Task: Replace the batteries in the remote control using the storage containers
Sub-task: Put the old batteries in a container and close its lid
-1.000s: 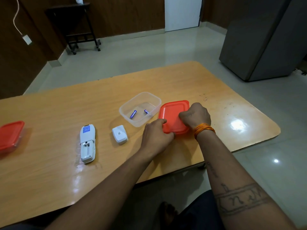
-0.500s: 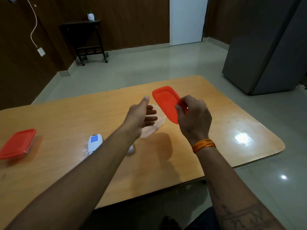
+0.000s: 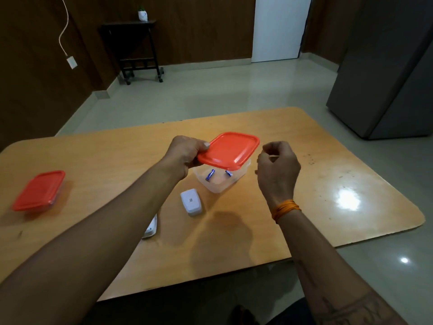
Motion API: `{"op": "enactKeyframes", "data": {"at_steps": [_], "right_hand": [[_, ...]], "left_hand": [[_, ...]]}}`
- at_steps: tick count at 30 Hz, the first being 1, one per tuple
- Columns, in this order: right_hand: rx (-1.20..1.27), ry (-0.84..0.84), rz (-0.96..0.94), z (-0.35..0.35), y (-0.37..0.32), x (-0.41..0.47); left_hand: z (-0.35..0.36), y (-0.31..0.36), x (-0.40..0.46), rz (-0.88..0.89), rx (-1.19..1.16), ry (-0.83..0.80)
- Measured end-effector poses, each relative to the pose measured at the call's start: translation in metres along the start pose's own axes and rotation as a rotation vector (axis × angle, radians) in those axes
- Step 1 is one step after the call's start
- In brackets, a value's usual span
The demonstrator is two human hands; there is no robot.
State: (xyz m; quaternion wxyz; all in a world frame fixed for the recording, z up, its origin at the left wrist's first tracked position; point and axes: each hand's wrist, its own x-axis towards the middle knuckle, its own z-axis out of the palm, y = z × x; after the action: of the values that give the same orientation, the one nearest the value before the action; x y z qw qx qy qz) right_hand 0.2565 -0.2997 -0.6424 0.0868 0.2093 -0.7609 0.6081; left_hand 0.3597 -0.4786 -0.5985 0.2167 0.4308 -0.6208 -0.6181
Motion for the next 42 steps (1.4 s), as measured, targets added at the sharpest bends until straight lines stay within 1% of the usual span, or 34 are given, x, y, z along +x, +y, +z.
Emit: {"op": "enactKeyframes", "data": {"at_steps": [2,4,7,9,11,14,18,22,26,30,33,37,40,42], "right_hand": [[0.137,-0.124,0.25,0.006,-0.001,-0.008],[0.244,-0.179,0.379,0.01,0.0,-0.013],[0.34,-0.167,0.494,0.015,-0.001,-0.014],[0.37,-0.178,0.569,0.019,-0.002,-0.016],[0.387,-0.204,0.627,0.023,-0.001,-0.018],[0.382,-0.234,0.699,0.027,0.001,-0.018],[0.336,-0.297,0.705,0.031,0.004,-0.016],[0.349,-0.365,0.713,0.033,0.004,-0.017],[0.331,-0.369,0.722,0.037,0.005,-0.017],[0.293,-0.359,0.744,0.041,0.009,-0.017],[0.273,-0.33,0.718,0.042,0.015,-0.017],[0.291,-0.32,0.659,0.038,0.01,-0.017],[0.309,-0.342,0.614,0.034,-0.004,-0.021],[0.274,-0.403,0.627,0.033,-0.015,-0.027]], "left_hand": [[0.001,-0.009,0.002,0.041,0.003,-0.012],[-0.001,-0.017,0.005,0.099,0.086,-0.009],[-0.007,-0.022,0.014,0.256,0.369,0.03],[-0.008,-0.022,0.02,0.329,0.489,0.039],[-0.007,-0.021,0.027,0.359,0.577,0.032],[-0.005,-0.02,0.035,0.34,0.659,0.036],[-0.003,-0.03,0.043,0.282,0.638,0.068],[-0.005,-0.035,0.044,0.293,0.62,0.113],[-0.007,-0.033,0.043,0.279,0.657,0.109],[-0.009,-0.031,0.037,0.2,0.699,0.062],[-0.01,-0.03,0.025,0.14,0.59,0.02],[-0.011,-0.03,0.0,0.118,0.426,-0.044],[-0.019,-0.036,-0.022,0.103,0.313,0.0],[-0.026,-0.042,-0.037,0.118,0.238,0.042]]}}
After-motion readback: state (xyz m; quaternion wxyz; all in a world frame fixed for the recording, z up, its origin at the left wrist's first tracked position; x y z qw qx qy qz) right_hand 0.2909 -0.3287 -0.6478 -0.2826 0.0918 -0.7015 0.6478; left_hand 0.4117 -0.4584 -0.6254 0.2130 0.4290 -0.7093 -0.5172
